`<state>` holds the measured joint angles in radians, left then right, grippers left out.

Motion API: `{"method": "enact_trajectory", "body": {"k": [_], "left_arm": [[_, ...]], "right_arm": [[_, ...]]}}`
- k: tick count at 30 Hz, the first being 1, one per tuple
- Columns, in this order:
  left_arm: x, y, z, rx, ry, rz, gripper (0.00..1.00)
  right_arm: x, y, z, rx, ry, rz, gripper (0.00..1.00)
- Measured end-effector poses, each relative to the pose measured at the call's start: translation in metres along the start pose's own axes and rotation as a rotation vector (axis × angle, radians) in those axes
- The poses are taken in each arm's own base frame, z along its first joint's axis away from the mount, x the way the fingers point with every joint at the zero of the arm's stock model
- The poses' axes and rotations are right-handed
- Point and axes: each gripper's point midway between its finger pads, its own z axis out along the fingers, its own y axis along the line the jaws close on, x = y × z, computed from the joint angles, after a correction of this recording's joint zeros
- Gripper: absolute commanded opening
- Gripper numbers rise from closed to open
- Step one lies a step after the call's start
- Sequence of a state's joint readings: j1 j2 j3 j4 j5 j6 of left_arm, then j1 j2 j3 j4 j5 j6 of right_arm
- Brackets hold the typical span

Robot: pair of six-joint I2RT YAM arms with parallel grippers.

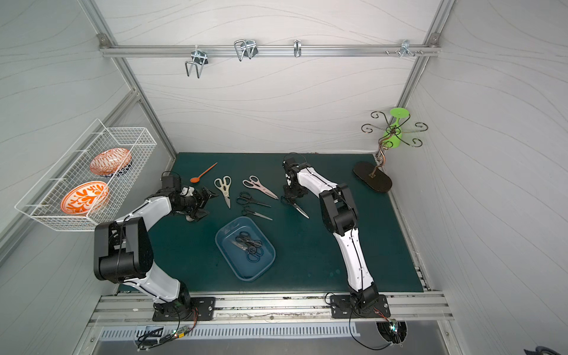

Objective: Put the scissors into the storage box
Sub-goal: Pick up the scissors from the center of the board.

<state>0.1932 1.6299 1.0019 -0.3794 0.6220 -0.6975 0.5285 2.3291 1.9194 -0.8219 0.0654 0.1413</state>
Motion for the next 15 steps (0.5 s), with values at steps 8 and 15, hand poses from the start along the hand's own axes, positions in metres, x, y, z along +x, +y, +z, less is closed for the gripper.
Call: {"method": "enact_trajectory", "body": {"k": [8, 15], "left_arm": [[-0.0004, -0.0008, 0.0002, 0.002, -0.002, 0.004, 0.95], [-0.0002, -0.0009, 0.0003, 0.002, -0.001, 0.004, 0.95]], "right_arm": [[0.0023, 0.0007, -0.0008, -0.006, 0.008, 0.013, 0.07], [0.0023, -0.0002, -0.0014, -0.012, 0.01, 0.023, 0.0]]}}
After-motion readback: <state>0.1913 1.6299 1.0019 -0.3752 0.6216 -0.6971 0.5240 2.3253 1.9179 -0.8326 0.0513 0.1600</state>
